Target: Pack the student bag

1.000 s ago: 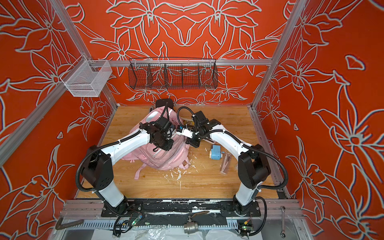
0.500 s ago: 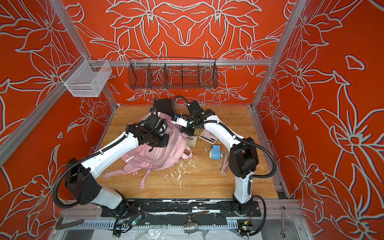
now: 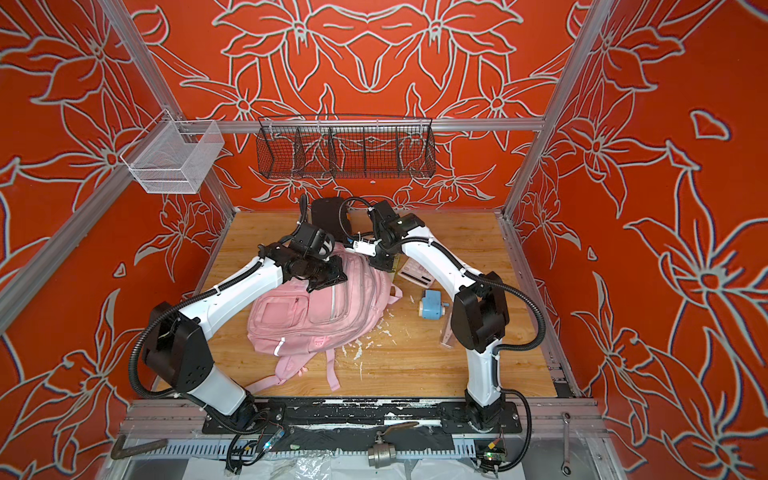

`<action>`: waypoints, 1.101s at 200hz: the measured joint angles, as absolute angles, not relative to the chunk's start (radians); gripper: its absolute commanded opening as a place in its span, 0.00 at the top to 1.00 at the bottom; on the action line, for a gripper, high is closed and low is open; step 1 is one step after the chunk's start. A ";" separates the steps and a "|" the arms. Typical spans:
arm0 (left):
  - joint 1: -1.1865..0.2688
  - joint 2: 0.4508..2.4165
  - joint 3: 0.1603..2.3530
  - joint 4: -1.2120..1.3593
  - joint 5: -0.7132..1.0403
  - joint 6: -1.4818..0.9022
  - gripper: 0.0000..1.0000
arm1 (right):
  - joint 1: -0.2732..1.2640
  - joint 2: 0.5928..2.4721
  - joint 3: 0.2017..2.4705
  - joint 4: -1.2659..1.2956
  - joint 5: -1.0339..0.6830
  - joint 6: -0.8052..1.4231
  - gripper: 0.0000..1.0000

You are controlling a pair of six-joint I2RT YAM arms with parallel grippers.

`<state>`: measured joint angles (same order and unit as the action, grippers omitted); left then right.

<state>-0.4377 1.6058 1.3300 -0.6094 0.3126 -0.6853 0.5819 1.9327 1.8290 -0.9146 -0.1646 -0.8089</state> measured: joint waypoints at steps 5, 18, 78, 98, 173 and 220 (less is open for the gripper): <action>-0.435 1.605 1.323 -0.598 0.316 -0.698 1.00 | 0.591 1.927 1.823 -0.916 -0.149 -0.809 1.00; -0.428 1.605 1.298 -0.570 0.324 -0.723 1.00 | 0.614 1.911 1.805 -0.922 -0.110 -0.808 1.00; -0.403 1.592 1.235 -0.478 0.337 -0.795 1.00 | 0.673 1.872 1.754 -0.966 0.032 -0.810 1.00; -0.393 1.587 1.224 -0.455 0.339 -0.816 1.00 | 0.682 1.854 1.740 -0.970 0.053 -0.807 1.00; -0.375 1.573 1.227 -0.385 0.336 -0.923 1.00 | 0.746 1.728 1.619 -0.962 0.033 -0.715 1.00; -0.356 1.542 1.224 -0.330 0.287 -1.029 1.00 | 0.797 1.718 1.594 -0.965 0.027 -0.641 1.00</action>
<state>-0.3565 1.5425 1.2243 -0.3302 0.2871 -1.0290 0.7975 1.7180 1.5940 -0.9653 0.0273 -0.6411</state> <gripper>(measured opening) 0.055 0.076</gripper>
